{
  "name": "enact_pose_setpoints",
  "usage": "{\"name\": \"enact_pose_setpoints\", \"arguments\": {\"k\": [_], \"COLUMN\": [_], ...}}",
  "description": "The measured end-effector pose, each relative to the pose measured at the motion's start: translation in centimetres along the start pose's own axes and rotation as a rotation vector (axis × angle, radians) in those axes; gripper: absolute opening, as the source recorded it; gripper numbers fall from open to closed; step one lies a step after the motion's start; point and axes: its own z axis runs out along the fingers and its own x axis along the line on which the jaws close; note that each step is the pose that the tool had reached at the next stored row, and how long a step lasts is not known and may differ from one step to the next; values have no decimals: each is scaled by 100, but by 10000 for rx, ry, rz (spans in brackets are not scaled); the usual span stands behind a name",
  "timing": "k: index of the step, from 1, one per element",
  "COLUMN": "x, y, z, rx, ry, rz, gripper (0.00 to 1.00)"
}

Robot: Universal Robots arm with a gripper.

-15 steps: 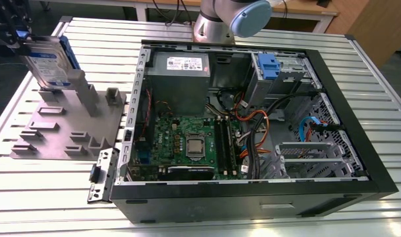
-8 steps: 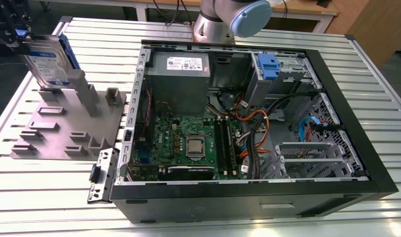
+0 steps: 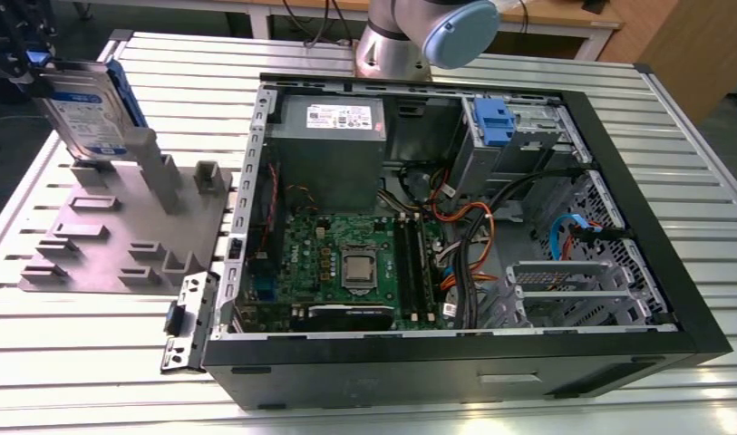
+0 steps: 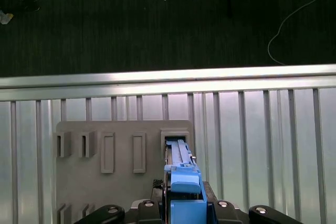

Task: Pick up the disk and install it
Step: 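Pick up the disk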

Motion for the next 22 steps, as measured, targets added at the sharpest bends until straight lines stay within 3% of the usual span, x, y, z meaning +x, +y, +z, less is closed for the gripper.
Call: {"name": "enact_pose_setpoints", "arguments": {"k": [10,22], "x": [0,-1], "y": [0,1], "z": [-21,-89], "rx": [-1,2], "ry": [8,28], "rz": [-1,0], "gripper": [36,36]}}
